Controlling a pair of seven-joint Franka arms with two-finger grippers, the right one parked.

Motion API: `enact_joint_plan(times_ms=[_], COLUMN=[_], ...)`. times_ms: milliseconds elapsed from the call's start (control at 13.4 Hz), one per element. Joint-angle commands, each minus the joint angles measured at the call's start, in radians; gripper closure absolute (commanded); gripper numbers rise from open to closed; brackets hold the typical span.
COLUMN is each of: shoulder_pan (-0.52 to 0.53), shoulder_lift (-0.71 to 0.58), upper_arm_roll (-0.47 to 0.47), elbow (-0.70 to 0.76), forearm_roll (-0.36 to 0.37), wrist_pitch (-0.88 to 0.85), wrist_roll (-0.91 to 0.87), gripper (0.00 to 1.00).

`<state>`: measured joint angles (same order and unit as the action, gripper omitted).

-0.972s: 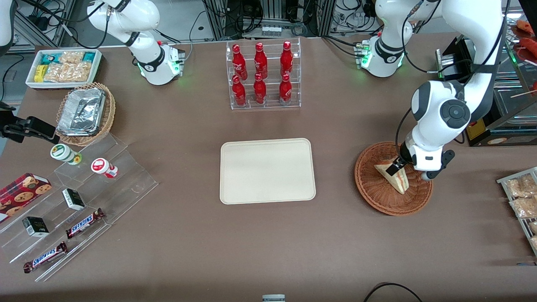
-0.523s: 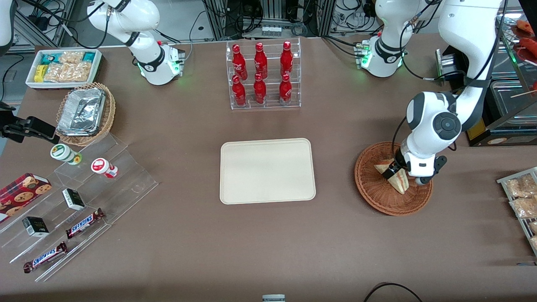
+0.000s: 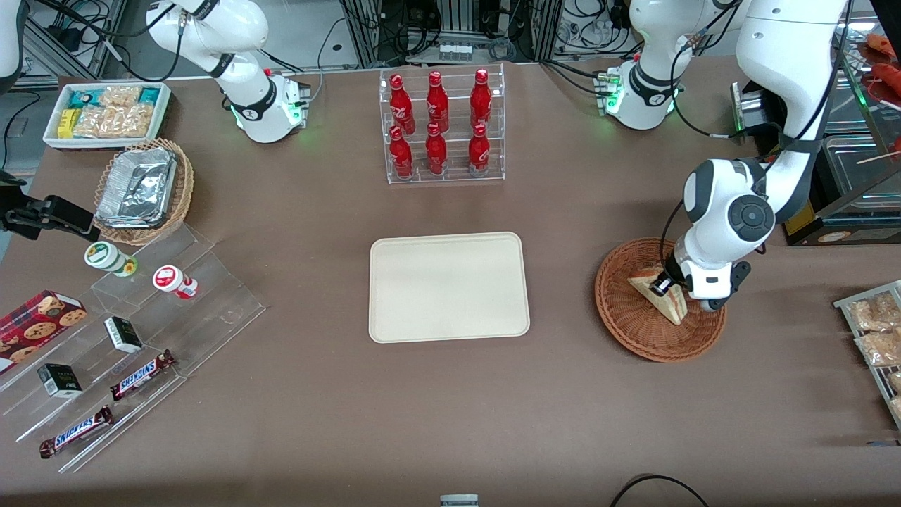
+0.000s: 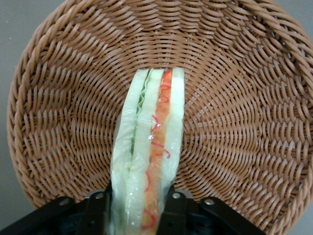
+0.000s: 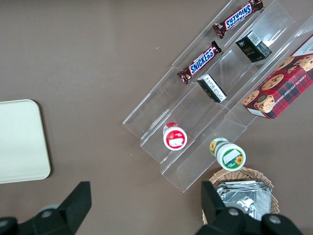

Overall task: Place sandwich from basket to tray
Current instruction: 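Lower the open left gripper around the sandwich and close it, then lift the sandwich with the left gripper and carry it toward the tray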

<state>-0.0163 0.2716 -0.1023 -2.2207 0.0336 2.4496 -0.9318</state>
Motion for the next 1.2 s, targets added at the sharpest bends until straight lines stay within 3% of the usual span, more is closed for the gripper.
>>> enact_joint_plan(times_ms=[0,224,374,598,1121], shoulder_pan=[-0.013,-0.054,-0.111,-0.212,-0.489], shoulder_lift=[-0.041,-0.025,-0.011,0.035,0.3], upper_arm_roll=[-0.002,-0.033,-0.04,-0.04,-0.039], elbow=[0.062,0.235,0.306,0.36,0.634], forearm_roll=[0.011,0.009,0.009,0.006,0.006], wrist_pitch=[-0.111,-0.334,-0.389,-0.397,-0.405], wrist_roll=[-0.015,0.02,0.074,0.163,0.092], gripper=[1.0,1.0,1.0,1.0,1.0])
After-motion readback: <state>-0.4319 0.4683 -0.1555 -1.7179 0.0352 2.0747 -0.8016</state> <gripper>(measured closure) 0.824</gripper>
